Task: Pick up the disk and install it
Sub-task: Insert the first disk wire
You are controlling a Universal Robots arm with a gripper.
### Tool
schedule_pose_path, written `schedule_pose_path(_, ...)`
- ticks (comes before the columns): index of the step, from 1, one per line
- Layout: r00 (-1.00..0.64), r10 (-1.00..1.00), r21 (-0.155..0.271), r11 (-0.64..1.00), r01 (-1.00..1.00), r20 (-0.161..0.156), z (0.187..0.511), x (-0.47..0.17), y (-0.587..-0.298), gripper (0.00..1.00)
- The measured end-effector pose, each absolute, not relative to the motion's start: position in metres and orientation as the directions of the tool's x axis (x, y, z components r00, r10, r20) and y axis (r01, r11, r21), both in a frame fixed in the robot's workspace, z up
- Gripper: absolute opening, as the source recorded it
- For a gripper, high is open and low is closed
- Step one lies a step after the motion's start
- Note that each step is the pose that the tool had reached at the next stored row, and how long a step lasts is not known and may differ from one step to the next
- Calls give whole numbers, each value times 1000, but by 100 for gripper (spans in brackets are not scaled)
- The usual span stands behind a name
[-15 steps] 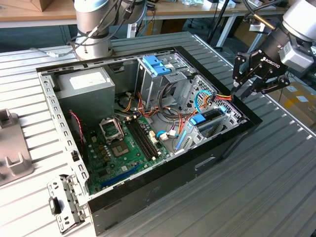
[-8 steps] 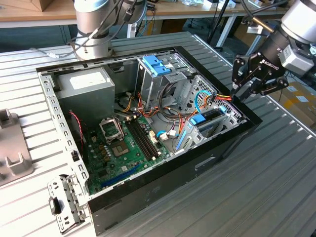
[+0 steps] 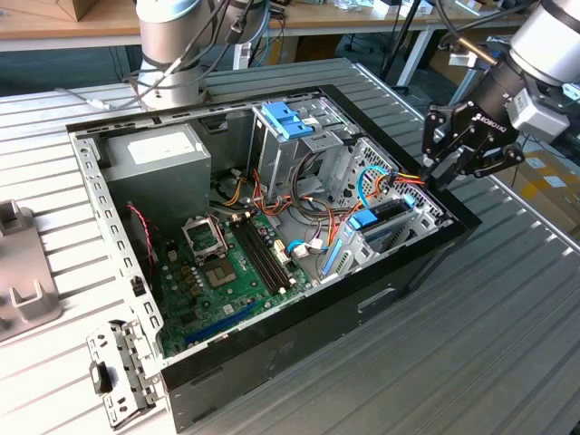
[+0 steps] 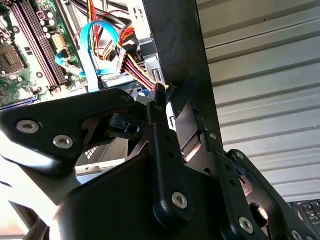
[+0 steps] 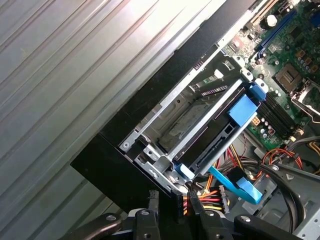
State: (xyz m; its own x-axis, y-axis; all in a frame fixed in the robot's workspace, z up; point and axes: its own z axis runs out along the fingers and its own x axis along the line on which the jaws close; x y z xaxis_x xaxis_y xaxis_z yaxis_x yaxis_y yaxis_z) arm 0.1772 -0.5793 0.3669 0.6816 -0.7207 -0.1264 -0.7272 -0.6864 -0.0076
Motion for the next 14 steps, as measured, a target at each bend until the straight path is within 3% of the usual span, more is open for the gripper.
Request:
schedule_pose_path(12,688,-715,-8,-692,-721,-126,362,177,-577,36)
schedule_pose_path(14,688,-715,-8,-692,-721,-126,362,177,-577,28)
